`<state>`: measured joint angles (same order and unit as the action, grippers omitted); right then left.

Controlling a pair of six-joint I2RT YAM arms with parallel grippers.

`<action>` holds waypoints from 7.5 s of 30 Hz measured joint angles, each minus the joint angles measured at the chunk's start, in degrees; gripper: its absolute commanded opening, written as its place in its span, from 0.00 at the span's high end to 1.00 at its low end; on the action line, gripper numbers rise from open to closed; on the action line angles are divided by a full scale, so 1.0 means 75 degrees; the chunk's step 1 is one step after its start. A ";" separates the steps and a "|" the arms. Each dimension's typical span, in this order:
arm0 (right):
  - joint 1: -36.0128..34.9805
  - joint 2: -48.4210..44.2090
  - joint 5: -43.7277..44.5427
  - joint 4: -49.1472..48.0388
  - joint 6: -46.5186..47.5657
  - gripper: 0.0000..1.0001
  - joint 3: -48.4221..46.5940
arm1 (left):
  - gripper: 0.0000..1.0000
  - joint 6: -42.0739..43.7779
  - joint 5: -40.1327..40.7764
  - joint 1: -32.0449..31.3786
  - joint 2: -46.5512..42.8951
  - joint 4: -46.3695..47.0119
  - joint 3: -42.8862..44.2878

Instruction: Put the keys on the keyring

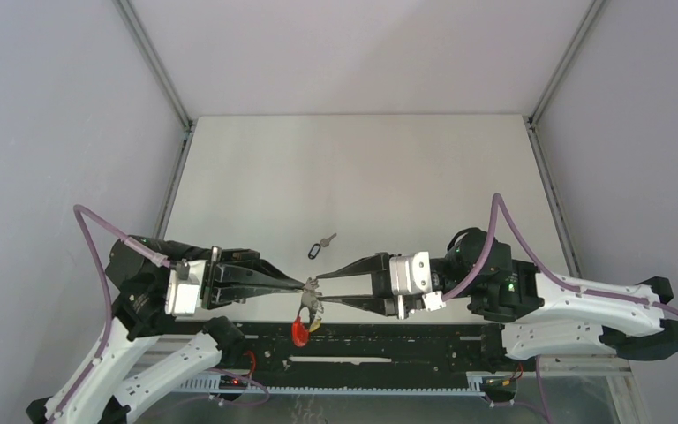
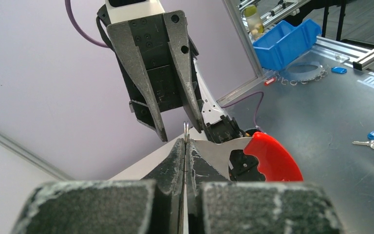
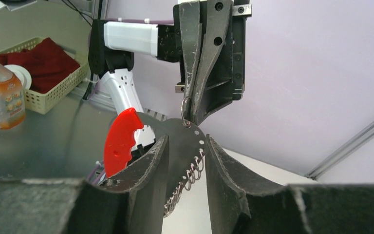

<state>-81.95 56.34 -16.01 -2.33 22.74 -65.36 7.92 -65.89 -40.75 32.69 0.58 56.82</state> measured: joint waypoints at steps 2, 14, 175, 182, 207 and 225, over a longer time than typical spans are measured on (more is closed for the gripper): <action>-0.0020 0.0058 0.0009 -0.0181 -0.0003 0.61 0.0000 | 1.00 -0.0064 0.0020 -0.0020 0.0003 0.0082 0.0000; -0.0038 0.0306 -0.0044 -0.0807 -0.0023 0.73 0.0000 | 1.00 -0.0256 0.0184 -0.0052 0.0003 0.0259 0.0000; 0.4759 0.6003 0.1125 0.0105 -0.5627 0.61 0.1317 | 1.00 0.5027 -0.0082 0.5520 0.0752 -0.6959 -0.1620; 0.4683 0.5732 0.1769 0.0105 -0.5627 0.44 0.1472 | 1.00 0.5097 -0.0111 0.5520 0.0734 -0.6965 -0.1620; 0.4051 0.6135 0.3010 -0.0076 -0.4564 0.51 0.1533 | 1.00 0.5053 -0.0312 0.5520 0.0731 -0.6977 -0.1620; 0.4030 0.6239 0.2853 0.0000 -0.4269 0.81 0.1378 | 1.00 0.4948 -0.0309 0.5520 0.0731 -0.6971 -0.1620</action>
<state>-51.72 103.13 5.39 -2.33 -9.28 -55.02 45.04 -68.20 0.64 38.17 -51.70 44.66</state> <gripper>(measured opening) 0.232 0.008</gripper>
